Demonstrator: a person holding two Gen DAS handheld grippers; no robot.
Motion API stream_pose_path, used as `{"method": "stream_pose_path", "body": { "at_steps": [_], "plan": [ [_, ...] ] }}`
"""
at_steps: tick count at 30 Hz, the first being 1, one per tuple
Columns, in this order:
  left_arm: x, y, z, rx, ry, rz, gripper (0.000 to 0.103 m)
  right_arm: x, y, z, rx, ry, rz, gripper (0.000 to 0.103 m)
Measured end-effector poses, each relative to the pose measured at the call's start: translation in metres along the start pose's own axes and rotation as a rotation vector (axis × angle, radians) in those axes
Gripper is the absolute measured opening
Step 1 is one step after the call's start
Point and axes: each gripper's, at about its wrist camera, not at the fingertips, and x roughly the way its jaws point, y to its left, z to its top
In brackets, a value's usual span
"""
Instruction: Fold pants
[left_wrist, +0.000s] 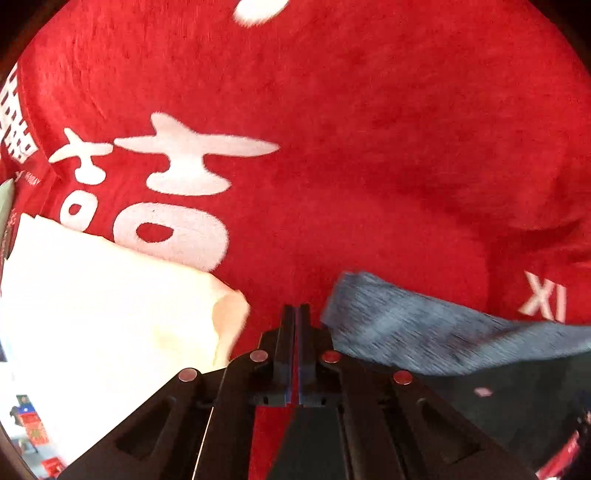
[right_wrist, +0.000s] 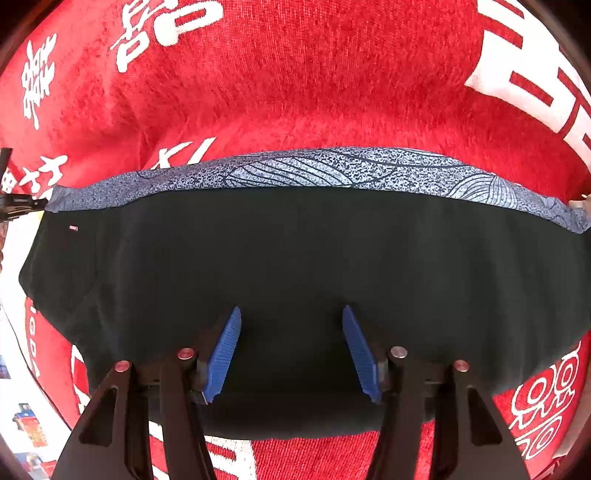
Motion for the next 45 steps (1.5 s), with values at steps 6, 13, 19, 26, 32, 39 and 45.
{"method": "stream_pose_path", "body": {
  "at_steps": [6,13,19,26,32,39,45],
  "plan": [
    [-0.036,-0.054,-0.035,0.082,0.007,-0.139,0.002,-0.001,-0.001,0.000,0.007,-0.002,0.010,0.065],
    [-0.049,-0.136,-0.085,0.121,0.045,-0.239,0.003,-0.018,-0.011,-0.002,0.059,-0.016,0.061,0.066],
    [-0.063,-0.192,-0.120,0.138,0.045,-0.240,0.080,-0.044,-0.021,-0.012,0.073,-0.047,0.108,0.066],
    [-0.076,-0.255,-0.145,0.277,0.058,-0.118,0.080,-0.062,-0.061,-0.032,0.189,-0.047,0.154,0.071],
    [-0.078,-0.305,-0.158,0.333,0.086,-0.131,0.080,-0.071,-0.108,-0.057,0.314,-0.042,0.162,0.075],
    [-0.083,-0.360,-0.172,0.405,0.096,-0.134,0.080,-0.079,-0.168,-0.092,0.490,-0.080,0.219,0.076],
    [-0.095,-0.409,-0.182,0.454,0.063,-0.147,0.080,-0.082,-0.219,-0.115,0.635,-0.146,0.294,0.076]
  ]
}}
